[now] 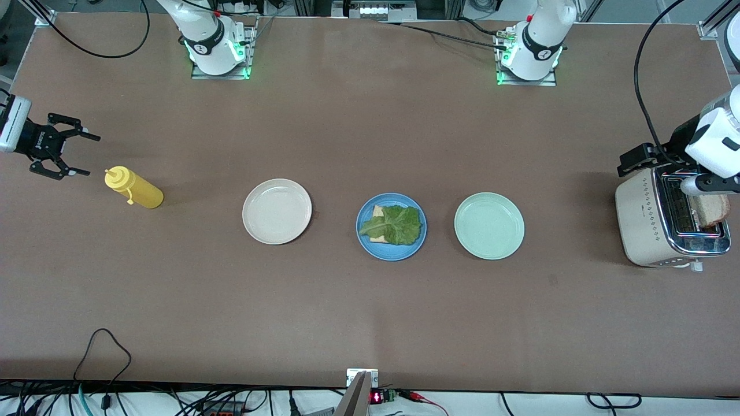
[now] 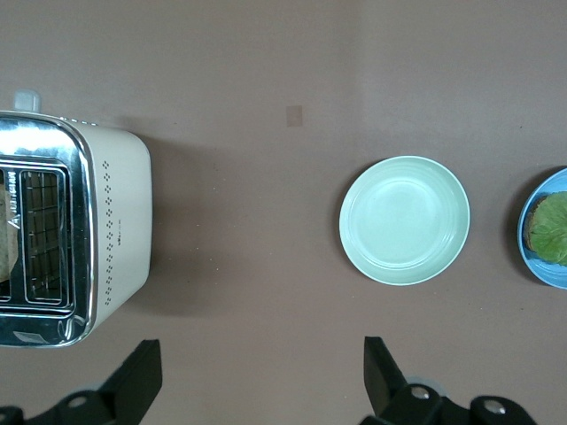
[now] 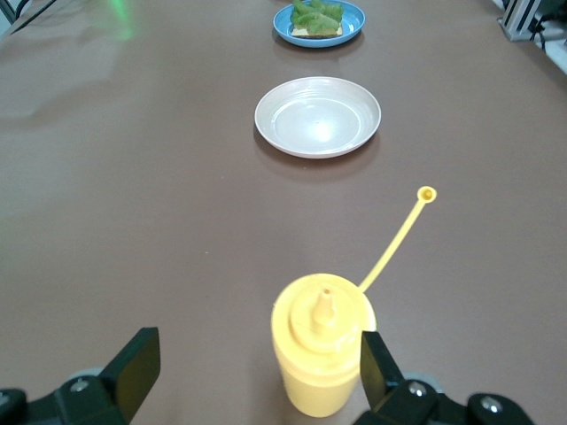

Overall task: Make sandwich in blue plate with both arms
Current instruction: 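Grasp the yellow squeeze bottle with the right gripper and lift it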

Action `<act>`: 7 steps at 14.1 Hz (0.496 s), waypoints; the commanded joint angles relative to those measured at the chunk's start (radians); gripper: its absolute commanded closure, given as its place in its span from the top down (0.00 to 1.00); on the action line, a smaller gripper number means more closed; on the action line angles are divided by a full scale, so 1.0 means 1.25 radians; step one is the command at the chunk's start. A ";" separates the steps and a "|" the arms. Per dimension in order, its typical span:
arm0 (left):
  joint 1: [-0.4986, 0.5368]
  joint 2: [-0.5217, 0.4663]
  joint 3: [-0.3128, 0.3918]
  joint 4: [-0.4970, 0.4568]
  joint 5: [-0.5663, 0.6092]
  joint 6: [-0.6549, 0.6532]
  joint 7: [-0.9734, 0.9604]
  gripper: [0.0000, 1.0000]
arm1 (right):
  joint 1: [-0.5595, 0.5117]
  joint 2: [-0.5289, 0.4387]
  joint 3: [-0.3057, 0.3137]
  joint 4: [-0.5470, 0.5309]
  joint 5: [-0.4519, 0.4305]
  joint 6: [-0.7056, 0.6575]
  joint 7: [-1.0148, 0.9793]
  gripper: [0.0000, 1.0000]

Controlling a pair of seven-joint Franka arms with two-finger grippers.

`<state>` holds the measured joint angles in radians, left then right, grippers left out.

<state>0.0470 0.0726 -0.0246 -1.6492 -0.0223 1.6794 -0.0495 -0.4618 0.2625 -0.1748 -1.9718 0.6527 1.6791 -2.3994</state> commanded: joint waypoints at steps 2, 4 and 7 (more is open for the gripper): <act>-0.003 -0.007 -0.002 0.009 0.012 -0.017 0.008 1.00 | -0.024 0.076 0.010 0.056 0.046 -0.027 -0.070 1.00; -0.002 -0.007 -0.002 0.009 0.012 -0.017 0.008 1.00 | -0.027 0.110 0.012 0.056 0.074 -0.027 -0.097 1.00; -0.006 -0.007 -0.002 0.009 0.012 -0.017 0.008 1.00 | -0.028 0.151 0.013 0.057 0.102 -0.025 -0.133 1.00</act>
<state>0.0437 0.0724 -0.0258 -1.6491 -0.0223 1.6779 -0.0495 -0.4735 0.4099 -0.1725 -1.9283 0.7491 1.6720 -2.5252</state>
